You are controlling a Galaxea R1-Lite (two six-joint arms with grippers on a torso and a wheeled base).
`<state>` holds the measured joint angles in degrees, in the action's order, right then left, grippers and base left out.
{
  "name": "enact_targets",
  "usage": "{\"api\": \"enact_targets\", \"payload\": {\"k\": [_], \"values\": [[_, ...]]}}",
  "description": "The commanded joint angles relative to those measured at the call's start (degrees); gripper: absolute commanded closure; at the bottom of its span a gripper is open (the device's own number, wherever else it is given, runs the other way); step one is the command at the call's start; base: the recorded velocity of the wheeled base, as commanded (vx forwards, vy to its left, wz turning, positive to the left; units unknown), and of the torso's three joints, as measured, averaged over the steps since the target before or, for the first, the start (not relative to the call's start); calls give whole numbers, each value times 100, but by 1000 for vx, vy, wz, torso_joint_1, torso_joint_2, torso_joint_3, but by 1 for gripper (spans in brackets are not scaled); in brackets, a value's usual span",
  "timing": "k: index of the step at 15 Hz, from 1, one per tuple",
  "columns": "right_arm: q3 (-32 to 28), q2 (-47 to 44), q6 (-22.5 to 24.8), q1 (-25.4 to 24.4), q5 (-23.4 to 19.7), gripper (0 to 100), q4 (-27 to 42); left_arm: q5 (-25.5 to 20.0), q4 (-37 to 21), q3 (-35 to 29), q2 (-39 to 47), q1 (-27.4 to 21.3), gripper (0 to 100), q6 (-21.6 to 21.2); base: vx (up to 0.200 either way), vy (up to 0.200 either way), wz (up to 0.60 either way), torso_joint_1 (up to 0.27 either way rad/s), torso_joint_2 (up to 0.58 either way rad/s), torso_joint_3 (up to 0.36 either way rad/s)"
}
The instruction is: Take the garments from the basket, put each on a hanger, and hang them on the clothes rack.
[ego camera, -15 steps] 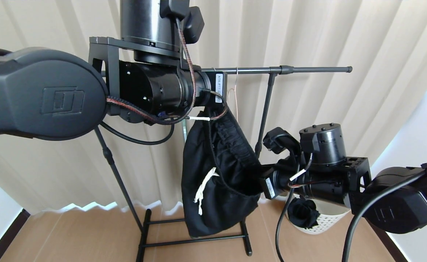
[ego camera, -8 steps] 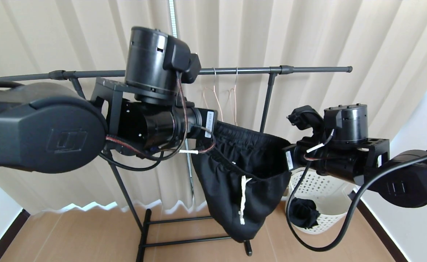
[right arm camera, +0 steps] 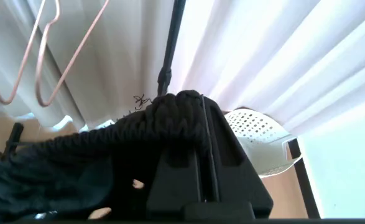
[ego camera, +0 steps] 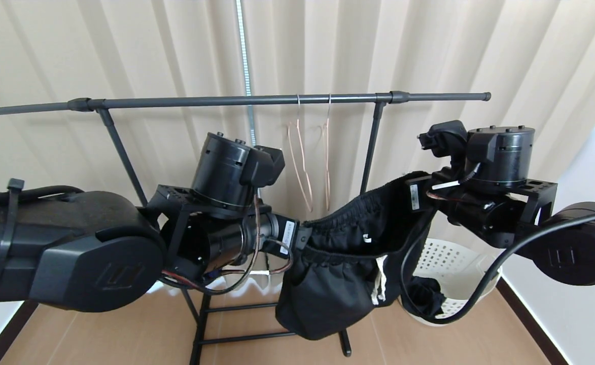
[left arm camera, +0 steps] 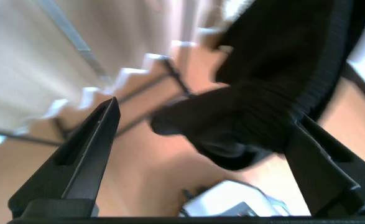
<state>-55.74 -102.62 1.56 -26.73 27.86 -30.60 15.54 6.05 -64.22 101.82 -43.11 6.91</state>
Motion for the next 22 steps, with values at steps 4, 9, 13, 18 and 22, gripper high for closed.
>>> {"api": "enact_targets", "payload": {"k": [4, 9, 13, 18, 22], "values": [[-113, -241, 108, 19, 387, 100, -25, -1765, 98, 278, -593, 320, 0, 363, 0, 0, 0, 0, 0, 0], [-122, -241, 169, 133, 387, 100, -25, -1994, 556, 489, -399, 663, 0, 416, 0, 0, 0, 0, 0, 0], [-148, -179, 275, 336, 387, 100, -25, -895, 969, 454, 233, 672, 0, 144, 50, 0, 0, 1, 1, 1], [-139, -127, 319, 415, 387, 100, -34, -667, 1338, 366, 409, 637, 0, 117, 200, 0, 0, -1, 4, 5], [-139, -162, 319, 415, 387, 100, -25, -588, 1628, 410, 418, 637, 0, 117, 100, 0, 0, 4, 1, 2]]}}
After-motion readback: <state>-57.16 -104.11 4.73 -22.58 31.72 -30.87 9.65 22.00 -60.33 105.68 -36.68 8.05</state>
